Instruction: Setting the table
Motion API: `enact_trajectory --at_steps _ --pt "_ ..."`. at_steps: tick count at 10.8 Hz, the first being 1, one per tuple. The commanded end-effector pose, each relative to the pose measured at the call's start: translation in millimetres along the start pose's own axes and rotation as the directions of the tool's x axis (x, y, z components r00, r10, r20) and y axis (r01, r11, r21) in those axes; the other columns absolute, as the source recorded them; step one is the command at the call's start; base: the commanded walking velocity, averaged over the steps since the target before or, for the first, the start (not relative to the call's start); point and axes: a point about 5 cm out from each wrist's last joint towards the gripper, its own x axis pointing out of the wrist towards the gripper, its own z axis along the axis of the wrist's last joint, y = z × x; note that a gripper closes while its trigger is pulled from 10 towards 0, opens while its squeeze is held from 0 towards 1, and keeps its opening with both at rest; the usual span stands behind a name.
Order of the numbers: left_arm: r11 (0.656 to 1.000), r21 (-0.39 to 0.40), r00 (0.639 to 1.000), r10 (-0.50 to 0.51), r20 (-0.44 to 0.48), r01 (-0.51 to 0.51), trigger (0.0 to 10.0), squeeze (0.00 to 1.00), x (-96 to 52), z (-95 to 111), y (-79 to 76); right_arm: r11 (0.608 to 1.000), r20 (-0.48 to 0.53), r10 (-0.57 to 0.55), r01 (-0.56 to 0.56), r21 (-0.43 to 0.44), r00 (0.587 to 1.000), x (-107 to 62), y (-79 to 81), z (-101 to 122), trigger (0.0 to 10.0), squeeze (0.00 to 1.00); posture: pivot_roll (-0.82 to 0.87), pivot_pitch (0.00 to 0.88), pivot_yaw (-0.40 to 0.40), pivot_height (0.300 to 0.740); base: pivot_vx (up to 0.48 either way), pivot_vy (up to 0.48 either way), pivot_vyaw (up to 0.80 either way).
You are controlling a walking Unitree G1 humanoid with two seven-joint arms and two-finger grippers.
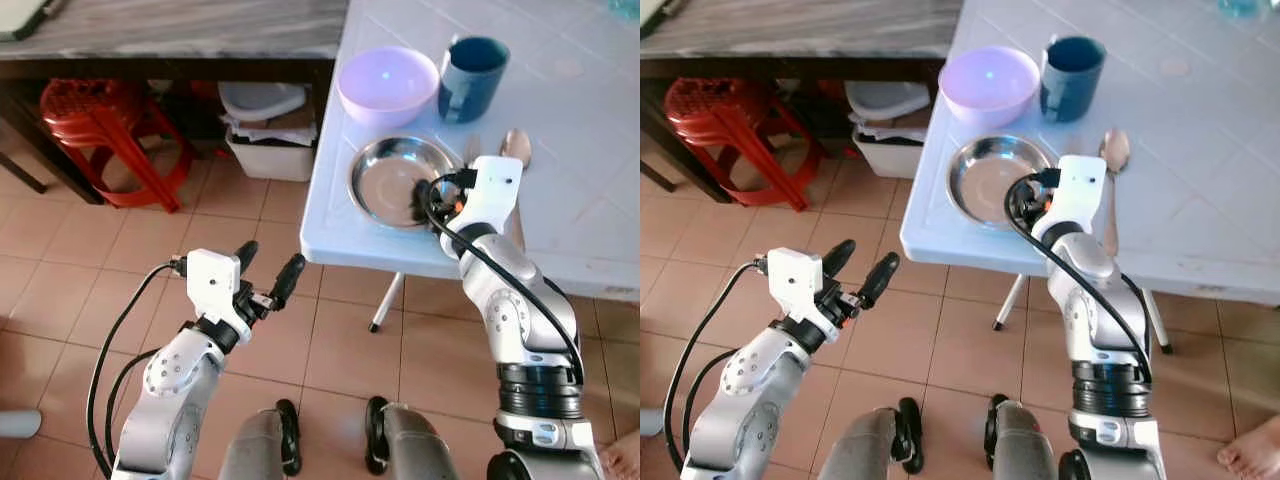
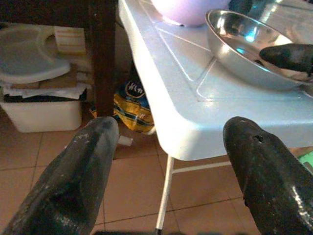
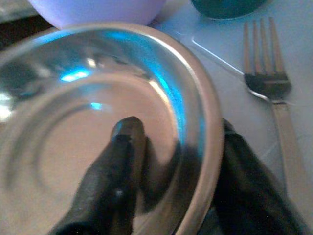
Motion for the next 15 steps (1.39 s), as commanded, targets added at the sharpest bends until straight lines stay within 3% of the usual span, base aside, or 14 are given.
enact_trajectory --at_steps 1,4,7,10,12,13,15 --pt "1.0 0.018 1.0 -0.016 0.004 0.016 10.0 0.0 -3.2 2.6 2.6 0.999 -0.151 -0.05 0.052 0.011 0.987 -1.1 -6.9 -29.7 0.0 0.0 -0.02 0.247 0.101 0.74 0.0 0.0 0.0" --pt "0.999 0.039 1.0 -0.03 -0.001 0.03 10.0 0.0 -4.8 5.8 11.7 0.995 -0.19 -0.087 0.094 0.028 0.978 -2.3 -8.9 -32.0 0.0 0.0 -0.03 0.247 0.106 0.74 0.0 0.0 0.0" --pt "0.997 0.036 0.997 -0.075 -0.004 0.075 10.0 0.0 -3.9 6.0 7.7 0.987 -0.22 -0.138 0.153 0.053 0.966 -3.7 -17.8 -35.5 0.0 0.0 -0.03 0.246 0.103 0.74 0.0 0.0 0.0" --pt "0.999 0.05 0.999 0.016 -0.029 -0.015 10.0 0.0 -3.1 0.3 14.2 0.976 -0.22 -0.14 0.172 0.132 0.965 -3.5 -15.1 -34.0 0.0 0.0 -0.03 0.249 0.098 0.74 0.0 0.0 0.0" --pt "0.997 0.031 0.997 0.07 -0.023 -0.069 10.0 0.0 -1.3 0.0 20.8 0.958 -0.132 -0.136 0.164 0.236 0.982 -2.1 -13.9 -21.1 0.0 0.0 -0.04 0.245 0.096 0.74 0.0 0.206 0.0" --pt "0.978 0.152 0.99 0.142 -0.006 -0.139 10.0 0.0 0.8 2.1 28.7 0.954 -0.091 -0.122 0.142 0.264 0.988 -4.0 -9.5 -16.3 0.0 0.0 -0.04 0.234 0.092 0.74 0.0 0.48 0.0" --pt "0.958 0.191 0.977 0.215 0.01 -0.213 10.0 0.0 3.3 1.8 34.9 0.943 -0.085 -0.133 0.153 0.297 0.987 -9.0 -6.3 -20.9 0.0 0.0 -0.04 0.225 0.085 0.74 0.0 0.48 0.0"
